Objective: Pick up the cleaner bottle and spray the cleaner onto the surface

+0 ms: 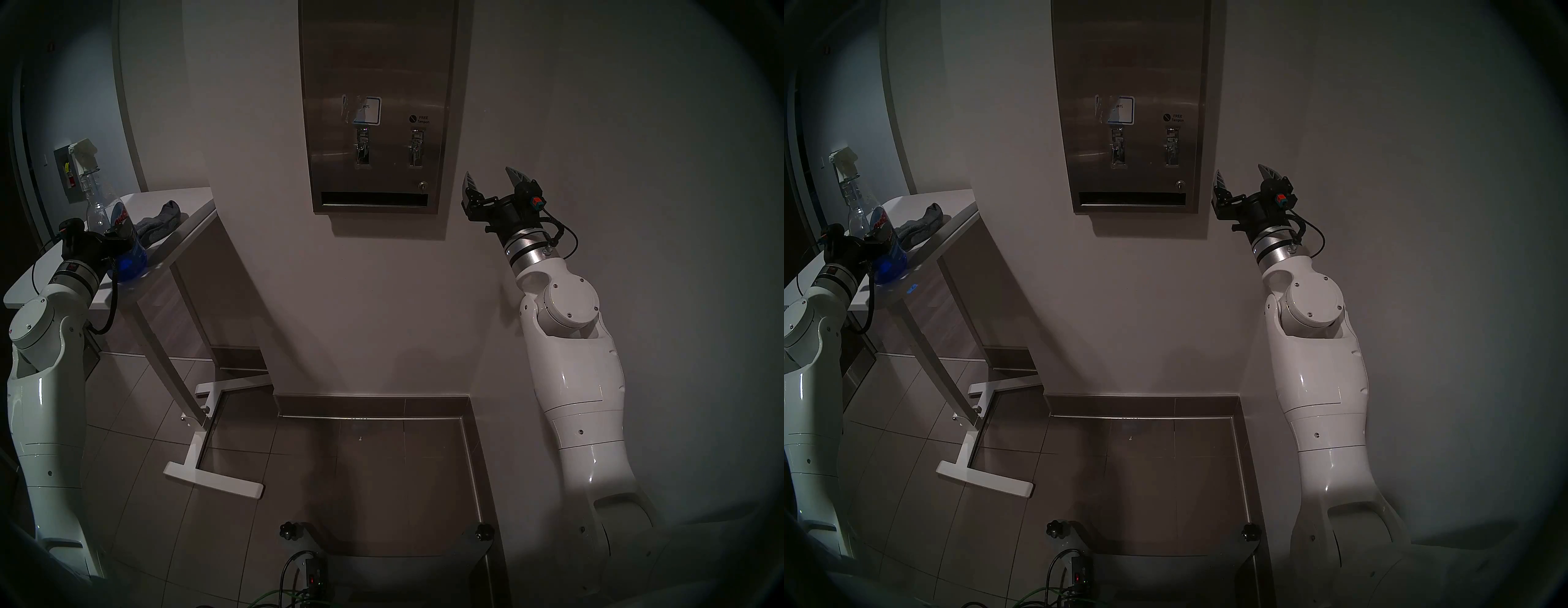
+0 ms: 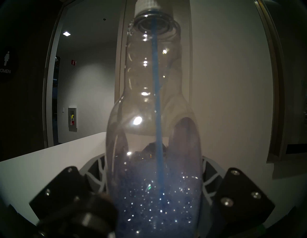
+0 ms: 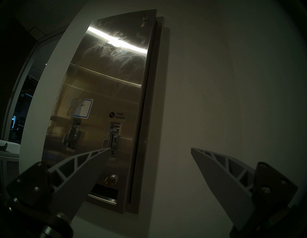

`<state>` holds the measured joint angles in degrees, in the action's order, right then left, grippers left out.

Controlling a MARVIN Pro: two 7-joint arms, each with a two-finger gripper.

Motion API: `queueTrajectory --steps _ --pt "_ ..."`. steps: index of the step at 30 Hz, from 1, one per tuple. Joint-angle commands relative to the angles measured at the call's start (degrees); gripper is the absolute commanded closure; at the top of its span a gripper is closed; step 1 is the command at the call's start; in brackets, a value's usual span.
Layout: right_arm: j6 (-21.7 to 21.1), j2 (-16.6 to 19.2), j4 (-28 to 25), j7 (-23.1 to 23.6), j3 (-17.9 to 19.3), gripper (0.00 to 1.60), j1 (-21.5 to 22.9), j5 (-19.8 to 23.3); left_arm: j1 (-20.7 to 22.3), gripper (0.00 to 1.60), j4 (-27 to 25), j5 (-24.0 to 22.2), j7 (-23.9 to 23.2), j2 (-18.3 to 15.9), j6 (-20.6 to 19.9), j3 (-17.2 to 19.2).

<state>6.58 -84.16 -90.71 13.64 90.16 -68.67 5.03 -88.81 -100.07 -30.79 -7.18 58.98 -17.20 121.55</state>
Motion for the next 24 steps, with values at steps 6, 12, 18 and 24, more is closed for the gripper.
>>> queueTrajectory --steps 6,12,18,24 --pt "0.41 -0.16 -1.96 0.11 -0.14 0.0 1.74 0.11 2.49 1.6 -1.46 0.31 -0.95 -1.34 2.8 0.6" --pt "0.41 -0.16 -1.96 0.11 -0.14 0.0 1.74 0.11 2.55 1.6 -1.38 0.46 -1.16 -1.26 2.95 0.63" --pt "0.42 -0.16 -1.96 0.11 -0.14 0.0 1.74 0.11 2.6 1.6 -1.33 0.57 -1.3 -1.21 3.03 0.66" --pt "0.42 -0.16 -1.96 0.11 -0.14 0.0 1.74 0.11 2.66 1.6 -1.29 0.68 -1.43 -1.15 3.08 0.68"
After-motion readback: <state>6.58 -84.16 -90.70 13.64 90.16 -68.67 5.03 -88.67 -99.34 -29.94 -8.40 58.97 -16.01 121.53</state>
